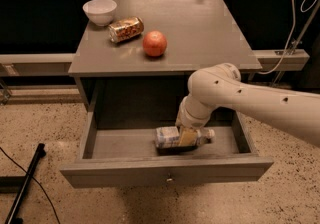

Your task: Place blue plastic bottle into top drawer

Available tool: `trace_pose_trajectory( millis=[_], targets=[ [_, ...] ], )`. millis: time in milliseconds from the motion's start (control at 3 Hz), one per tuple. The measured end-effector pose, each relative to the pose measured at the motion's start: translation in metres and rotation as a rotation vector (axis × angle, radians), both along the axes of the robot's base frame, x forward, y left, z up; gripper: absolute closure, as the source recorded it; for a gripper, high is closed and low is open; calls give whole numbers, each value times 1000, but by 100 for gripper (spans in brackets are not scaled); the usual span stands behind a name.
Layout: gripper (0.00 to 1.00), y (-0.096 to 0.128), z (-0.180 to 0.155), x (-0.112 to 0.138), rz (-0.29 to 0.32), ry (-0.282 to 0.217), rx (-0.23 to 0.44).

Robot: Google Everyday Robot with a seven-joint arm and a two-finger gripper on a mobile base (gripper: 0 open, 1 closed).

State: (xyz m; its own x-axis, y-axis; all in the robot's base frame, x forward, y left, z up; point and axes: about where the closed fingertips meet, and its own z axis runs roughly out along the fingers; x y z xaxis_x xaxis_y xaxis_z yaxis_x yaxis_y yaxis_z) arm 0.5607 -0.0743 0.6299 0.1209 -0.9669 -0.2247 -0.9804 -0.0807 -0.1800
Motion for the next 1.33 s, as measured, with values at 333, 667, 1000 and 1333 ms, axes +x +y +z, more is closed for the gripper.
trace_pose_trajectory(
  millis=[333,667,1000,1333],
  targets=[
    [58,0,-2,0,0,-4,-1],
    [35,0,-2,0,0,-4,-1],
    [12,0,-2,0,0,-4,-1],
    [0,0,-2,0,0,-4,-1]
  ],
)
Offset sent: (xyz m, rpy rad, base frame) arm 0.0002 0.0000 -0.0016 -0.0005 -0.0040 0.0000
